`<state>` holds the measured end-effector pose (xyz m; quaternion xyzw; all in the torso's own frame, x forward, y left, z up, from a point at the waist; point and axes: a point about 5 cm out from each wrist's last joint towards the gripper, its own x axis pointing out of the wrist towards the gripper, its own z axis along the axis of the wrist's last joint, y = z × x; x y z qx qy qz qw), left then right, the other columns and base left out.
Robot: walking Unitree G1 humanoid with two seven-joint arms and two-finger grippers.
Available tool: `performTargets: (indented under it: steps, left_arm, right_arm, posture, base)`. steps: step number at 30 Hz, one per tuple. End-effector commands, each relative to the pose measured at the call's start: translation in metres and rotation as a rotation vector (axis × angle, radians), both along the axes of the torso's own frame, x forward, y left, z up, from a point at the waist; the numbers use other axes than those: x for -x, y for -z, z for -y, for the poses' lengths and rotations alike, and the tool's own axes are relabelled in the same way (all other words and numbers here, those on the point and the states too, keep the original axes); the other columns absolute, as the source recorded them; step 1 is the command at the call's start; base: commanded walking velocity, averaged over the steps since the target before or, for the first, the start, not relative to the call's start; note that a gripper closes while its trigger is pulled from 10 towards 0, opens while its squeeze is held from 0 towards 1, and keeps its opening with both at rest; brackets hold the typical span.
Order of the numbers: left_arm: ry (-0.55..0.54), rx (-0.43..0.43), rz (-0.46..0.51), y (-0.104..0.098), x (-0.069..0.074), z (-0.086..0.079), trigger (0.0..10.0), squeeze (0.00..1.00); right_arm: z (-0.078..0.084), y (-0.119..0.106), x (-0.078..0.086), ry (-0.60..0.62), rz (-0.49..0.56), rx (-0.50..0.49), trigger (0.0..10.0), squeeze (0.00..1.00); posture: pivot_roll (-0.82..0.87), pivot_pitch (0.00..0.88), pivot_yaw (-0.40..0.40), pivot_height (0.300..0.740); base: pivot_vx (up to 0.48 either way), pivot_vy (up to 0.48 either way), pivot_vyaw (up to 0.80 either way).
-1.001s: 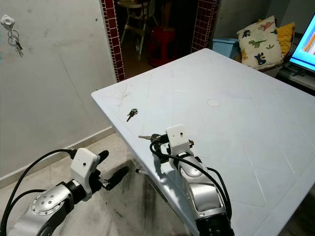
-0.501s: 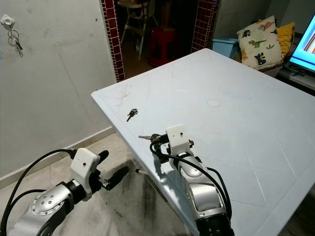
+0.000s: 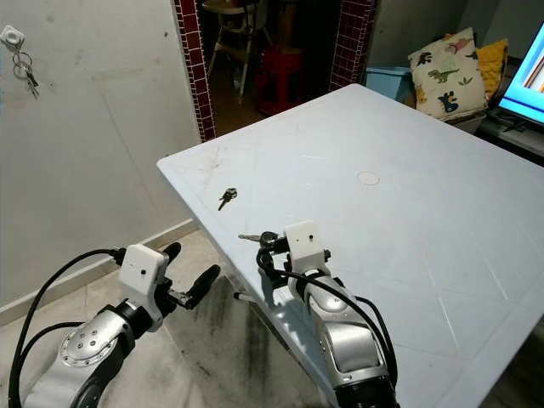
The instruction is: Hang keys on a hook
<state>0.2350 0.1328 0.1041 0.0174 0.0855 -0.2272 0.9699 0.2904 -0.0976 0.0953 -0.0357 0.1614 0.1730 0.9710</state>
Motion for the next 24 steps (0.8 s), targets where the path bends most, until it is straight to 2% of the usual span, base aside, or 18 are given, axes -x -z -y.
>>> performTargets:
  steps: [1, 11, 24]
  left_arm:
    - [-0.032, -0.015, 0.004, 0.0006, 0.0003, -0.0052, 10.0, 0.00]
    - [-0.115, 0.001, 0.019, -0.0013, -0.0004, -0.0128, 10.0, 0.00]
    - [-0.105, 0.002, 0.016, -0.0004, -0.0005, -0.0102, 10.0, 0.00]
  right_arm:
    - [-0.0032, -0.0028, -0.0005, -0.012, 0.001, -0.009, 10.0, 0.00]
    - [-0.0022, -0.0030, 0.0043, -0.022, -0.004, -0.018, 10.0, 0.00]
    - [-0.0022, 0.0025, 0.0052, -0.030, -0.035, -0.004, 10.0, 0.00]
  posture:
    - [0.09, 0.014, 0.020, 0.740]
    - [0.08, 0.017, 0.017, 0.740]
    - [0.08, 0.012, 0.016, 0.740]
  base:
    - [0.000, 0.000, 0.00]
    - [0.000, 0.000, 0.00]
    - [0.000, 0.000, 0.00]
